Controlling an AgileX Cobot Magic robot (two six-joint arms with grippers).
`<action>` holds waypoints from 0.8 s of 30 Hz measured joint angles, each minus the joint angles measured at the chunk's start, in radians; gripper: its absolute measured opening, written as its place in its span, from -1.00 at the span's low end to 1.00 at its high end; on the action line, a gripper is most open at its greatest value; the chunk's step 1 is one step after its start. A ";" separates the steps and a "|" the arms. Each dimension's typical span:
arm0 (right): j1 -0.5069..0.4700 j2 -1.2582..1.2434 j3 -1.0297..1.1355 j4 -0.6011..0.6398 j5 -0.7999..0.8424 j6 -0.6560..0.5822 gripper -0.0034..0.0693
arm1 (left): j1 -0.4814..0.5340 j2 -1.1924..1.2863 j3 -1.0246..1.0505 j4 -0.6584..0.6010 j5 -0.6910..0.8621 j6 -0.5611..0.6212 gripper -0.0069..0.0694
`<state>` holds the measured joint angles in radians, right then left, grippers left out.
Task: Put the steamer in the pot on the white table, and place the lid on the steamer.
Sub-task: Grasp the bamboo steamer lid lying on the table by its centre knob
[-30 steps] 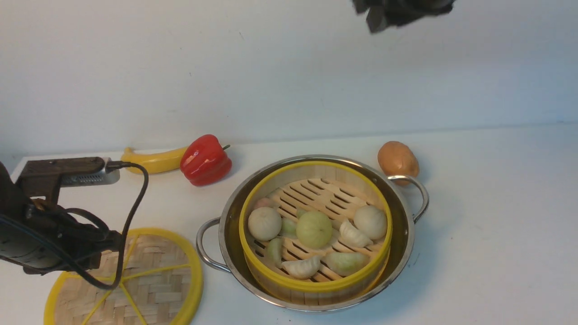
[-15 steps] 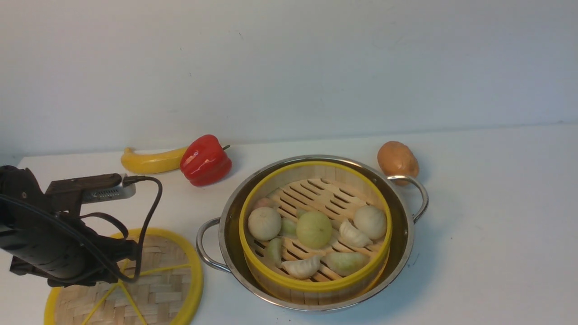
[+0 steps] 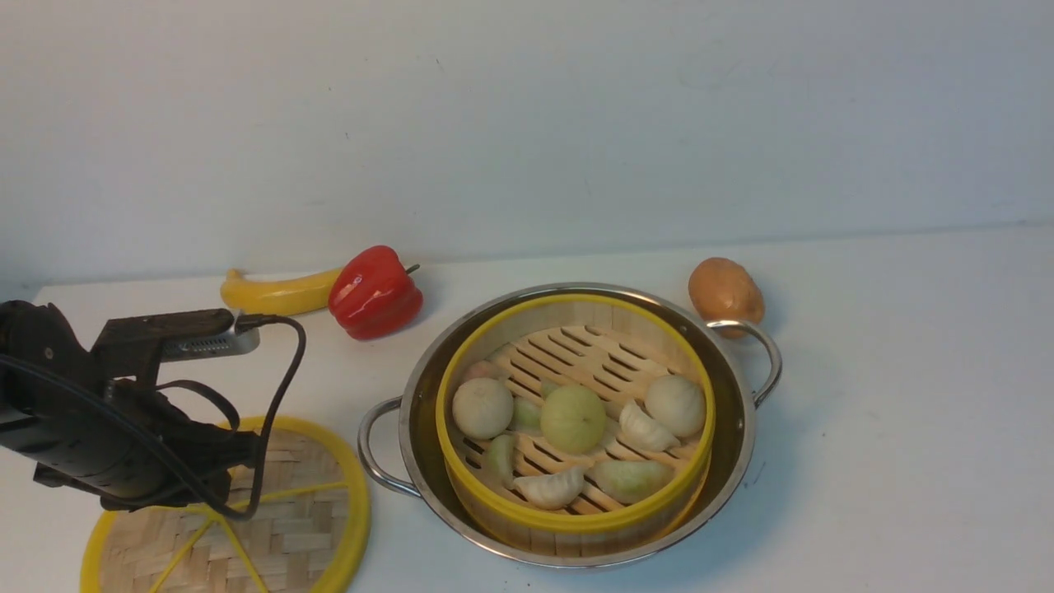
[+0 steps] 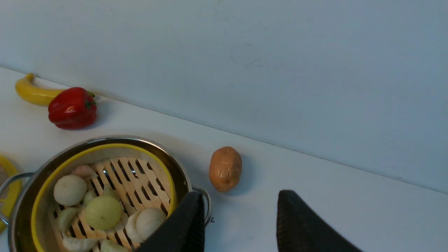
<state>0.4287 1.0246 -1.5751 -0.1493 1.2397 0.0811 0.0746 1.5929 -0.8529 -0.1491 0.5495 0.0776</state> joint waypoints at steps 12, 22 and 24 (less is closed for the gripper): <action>0.000 -0.113 0.000 0.019 -0.003 0.003 -0.07 | 0.000 0.073 0.000 -0.005 -0.002 0.000 -0.19; 0.000 -0.122 0.000 0.021 -0.003 0.006 -0.07 | -0.001 0.071 -0.010 0.009 0.004 0.000 -0.51; 0.000 -0.122 0.000 0.021 -0.003 0.006 -0.07 | -0.001 0.070 -0.023 0.040 0.030 0.000 -0.51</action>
<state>0.4287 0.9024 -1.5751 -0.1284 1.2367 0.0876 0.0737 1.6625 -0.8758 -0.1091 0.5792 0.0776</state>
